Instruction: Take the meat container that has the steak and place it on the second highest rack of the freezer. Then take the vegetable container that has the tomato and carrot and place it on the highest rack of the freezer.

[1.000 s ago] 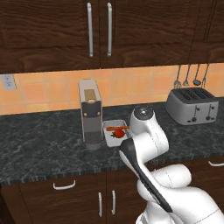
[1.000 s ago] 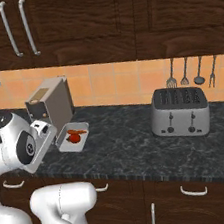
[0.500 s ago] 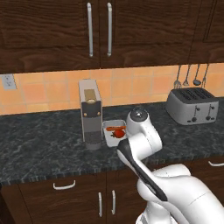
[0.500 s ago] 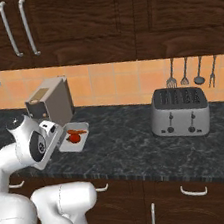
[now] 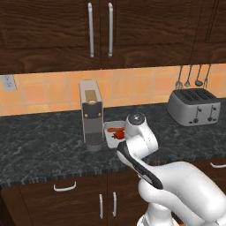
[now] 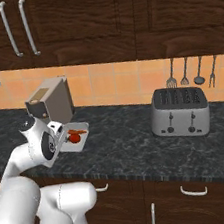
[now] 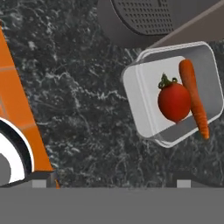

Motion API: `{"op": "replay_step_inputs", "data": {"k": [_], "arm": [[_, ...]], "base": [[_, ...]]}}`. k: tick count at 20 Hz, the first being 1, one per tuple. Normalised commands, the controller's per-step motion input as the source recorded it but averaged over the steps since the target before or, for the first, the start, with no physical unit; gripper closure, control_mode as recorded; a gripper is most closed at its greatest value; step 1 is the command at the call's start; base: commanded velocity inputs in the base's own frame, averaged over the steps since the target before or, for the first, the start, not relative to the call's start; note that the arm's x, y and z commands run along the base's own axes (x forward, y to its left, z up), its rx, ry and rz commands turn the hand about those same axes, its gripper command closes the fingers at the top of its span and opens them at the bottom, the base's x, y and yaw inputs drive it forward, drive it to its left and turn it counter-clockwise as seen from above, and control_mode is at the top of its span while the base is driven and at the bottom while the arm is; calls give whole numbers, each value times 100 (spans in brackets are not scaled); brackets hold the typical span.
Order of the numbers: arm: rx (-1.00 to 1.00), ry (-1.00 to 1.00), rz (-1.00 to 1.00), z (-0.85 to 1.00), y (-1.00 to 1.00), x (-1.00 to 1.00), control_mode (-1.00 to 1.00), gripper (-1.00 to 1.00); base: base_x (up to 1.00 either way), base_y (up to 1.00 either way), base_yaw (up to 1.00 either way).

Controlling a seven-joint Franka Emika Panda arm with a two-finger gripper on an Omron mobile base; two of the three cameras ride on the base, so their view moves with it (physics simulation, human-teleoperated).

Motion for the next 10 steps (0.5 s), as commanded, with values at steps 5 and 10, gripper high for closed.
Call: {"op": "replay_step_inputs", "data": {"k": [5, 10], "arm": [[0, 0, 0, -23, 7, 43, -100, -100], [0, 0, 0, -23, 6, 42, -100, -100]], "base": [[0, 0, 0], [0, 0, 0]]}}
